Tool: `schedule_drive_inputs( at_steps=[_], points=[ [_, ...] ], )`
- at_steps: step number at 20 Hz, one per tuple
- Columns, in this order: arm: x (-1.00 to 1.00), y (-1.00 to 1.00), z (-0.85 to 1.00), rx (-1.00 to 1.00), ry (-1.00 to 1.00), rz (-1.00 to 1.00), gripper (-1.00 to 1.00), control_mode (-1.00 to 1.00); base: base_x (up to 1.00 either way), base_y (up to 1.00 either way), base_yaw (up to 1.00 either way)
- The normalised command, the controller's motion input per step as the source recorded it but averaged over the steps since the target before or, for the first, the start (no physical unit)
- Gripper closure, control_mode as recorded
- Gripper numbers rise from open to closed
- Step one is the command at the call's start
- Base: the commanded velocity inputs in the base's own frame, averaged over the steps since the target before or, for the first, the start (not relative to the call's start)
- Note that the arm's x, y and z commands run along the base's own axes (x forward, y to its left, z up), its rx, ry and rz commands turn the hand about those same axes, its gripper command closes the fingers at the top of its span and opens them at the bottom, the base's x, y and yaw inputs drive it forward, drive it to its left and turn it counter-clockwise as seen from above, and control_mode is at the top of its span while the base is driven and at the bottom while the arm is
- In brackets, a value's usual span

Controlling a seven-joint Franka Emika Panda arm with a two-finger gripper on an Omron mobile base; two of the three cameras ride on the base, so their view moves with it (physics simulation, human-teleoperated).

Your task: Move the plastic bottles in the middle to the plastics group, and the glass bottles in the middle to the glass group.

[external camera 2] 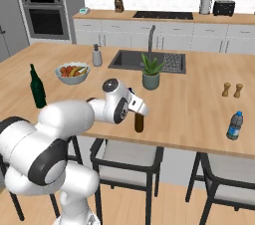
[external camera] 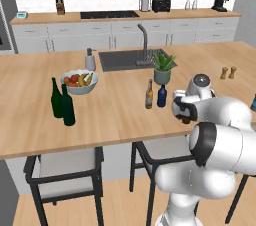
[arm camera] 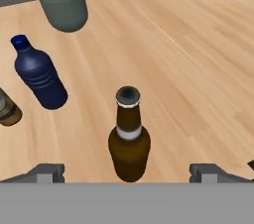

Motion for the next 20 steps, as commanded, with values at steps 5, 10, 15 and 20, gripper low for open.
schedule_drive_inputs(
  at_steps=[5, 10, 15, 20],
  points=[
    [0.16, -0.13, -0.12, 0.0, 0.0, 0.0, -1.0, -1.0, 0.0, 0.0, 0.0],
    [0.2, -0.11, -0.15, 0.0, 0.0, 0.0, -1.0, -1.0, 0.0, 0.0, 0.0],
    [0.24, -0.04, -0.13, 0.0, 0.0, 0.01, -1.0, -1.0, 0.0, 0.0, 0.0],
    [0.2, -0.01, -0.1, 0.0, 0.0, 0.02, -1.0, -1.0, 0.0, 0.0, 0.0]
  ],
)
